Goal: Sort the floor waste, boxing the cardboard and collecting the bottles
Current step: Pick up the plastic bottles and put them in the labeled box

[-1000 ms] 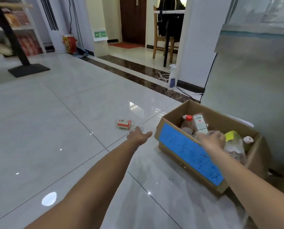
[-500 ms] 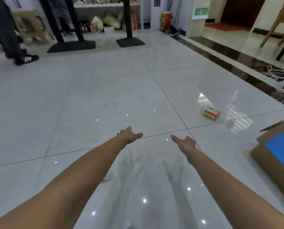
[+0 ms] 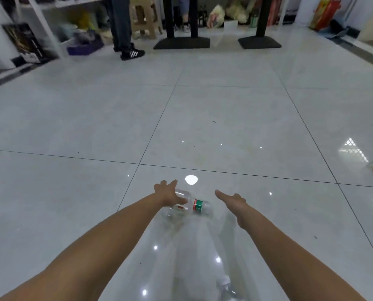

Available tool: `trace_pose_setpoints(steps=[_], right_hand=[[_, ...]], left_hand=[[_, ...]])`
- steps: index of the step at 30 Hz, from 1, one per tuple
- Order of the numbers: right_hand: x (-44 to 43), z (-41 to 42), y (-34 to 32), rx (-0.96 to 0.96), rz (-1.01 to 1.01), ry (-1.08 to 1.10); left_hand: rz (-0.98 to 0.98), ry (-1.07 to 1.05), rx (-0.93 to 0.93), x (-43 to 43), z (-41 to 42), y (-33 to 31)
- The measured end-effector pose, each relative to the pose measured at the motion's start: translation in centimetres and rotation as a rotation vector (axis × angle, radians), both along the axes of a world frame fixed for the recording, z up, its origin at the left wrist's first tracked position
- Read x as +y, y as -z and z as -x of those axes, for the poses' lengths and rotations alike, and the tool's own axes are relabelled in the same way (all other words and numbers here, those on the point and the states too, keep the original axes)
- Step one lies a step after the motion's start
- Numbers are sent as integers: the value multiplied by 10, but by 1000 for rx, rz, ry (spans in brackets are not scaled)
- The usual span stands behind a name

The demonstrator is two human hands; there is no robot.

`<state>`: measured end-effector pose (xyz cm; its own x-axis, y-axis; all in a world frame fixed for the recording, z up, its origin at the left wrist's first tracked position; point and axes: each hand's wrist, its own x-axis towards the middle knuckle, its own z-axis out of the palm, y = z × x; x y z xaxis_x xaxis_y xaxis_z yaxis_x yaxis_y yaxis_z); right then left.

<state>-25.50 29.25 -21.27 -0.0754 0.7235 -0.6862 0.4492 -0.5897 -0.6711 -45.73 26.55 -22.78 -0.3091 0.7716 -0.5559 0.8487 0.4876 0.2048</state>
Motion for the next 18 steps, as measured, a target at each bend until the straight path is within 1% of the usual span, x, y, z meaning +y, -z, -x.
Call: trace_pose_setpoints(steps=[2, 5, 9, 11, 13, 16, 18], right_hand=[[0, -1, 10, -4, -6, 10], [-11, -8, 15, 0, 41, 24], [-19, -21, 27, 3, 41, 53], [-22, -26, 33, 3, 43, 59], [-26, -32, 38, -8, 50, 68], [-37, -47, 42, -27, 73, 107], [-42, -57, 42, -46, 79, 131]], left_hand=[[15, 62, 29, 2, 5, 7], [29, 112, 82, 4, 10, 7], [68, 131, 73, -2, 4, 18], [94, 173, 96, -7, 0, 29], [99, 227, 159, -11, 1, 39], [70, 311, 307, -16, 5, 47], [100, 301, 279, -22, 2, 49]])
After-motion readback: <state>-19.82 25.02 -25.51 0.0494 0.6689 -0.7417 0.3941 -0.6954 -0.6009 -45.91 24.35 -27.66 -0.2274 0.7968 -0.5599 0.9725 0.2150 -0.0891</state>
